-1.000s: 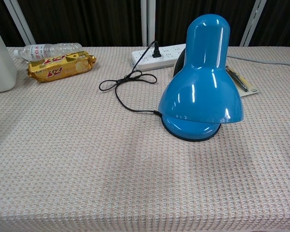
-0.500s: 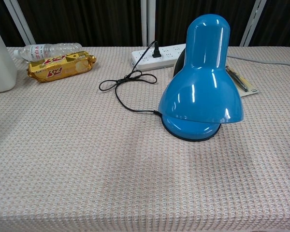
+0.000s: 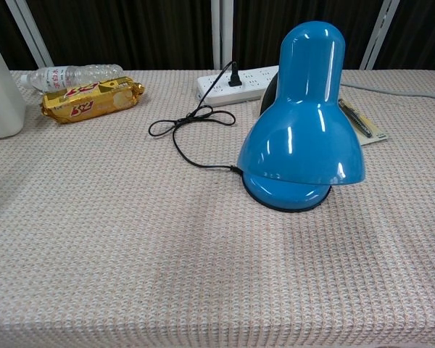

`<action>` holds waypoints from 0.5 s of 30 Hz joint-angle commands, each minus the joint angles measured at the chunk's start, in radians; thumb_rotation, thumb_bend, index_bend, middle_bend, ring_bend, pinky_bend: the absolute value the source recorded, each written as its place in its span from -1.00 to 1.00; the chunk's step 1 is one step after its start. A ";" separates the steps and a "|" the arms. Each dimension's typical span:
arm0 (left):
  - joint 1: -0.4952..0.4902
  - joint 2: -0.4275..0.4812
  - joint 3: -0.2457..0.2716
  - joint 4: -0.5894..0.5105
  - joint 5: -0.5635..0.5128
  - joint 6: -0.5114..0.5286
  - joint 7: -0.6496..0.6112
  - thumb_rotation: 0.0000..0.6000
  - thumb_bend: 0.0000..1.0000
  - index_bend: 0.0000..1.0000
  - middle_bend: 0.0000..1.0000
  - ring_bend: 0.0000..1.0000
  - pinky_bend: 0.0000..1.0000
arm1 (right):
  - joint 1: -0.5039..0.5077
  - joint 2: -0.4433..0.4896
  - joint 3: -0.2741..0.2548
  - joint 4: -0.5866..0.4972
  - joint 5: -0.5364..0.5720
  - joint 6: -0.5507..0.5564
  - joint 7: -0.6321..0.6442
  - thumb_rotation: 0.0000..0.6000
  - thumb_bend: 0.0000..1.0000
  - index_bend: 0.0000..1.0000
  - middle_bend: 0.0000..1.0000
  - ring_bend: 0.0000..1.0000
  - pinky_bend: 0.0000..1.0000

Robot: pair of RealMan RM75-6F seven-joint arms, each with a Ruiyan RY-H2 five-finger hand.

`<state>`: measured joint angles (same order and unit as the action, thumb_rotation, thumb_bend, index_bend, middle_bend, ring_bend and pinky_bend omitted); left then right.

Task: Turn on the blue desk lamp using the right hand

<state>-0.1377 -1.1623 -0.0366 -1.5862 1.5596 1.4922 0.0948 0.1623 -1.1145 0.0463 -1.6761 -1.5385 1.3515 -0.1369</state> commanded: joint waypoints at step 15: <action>-0.006 -0.003 0.004 0.003 -0.005 -0.016 0.002 1.00 -0.81 -1.00 -1.00 -1.00 -1.00 | 0.211 -0.080 0.002 -0.101 0.156 -0.361 -0.257 1.00 0.66 -1.00 0.74 0.60 0.68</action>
<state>-0.1433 -1.1648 -0.0324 -1.5830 1.5543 1.4763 0.0966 0.3596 -1.1760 0.0519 -1.7718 -1.4017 1.0119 -0.3739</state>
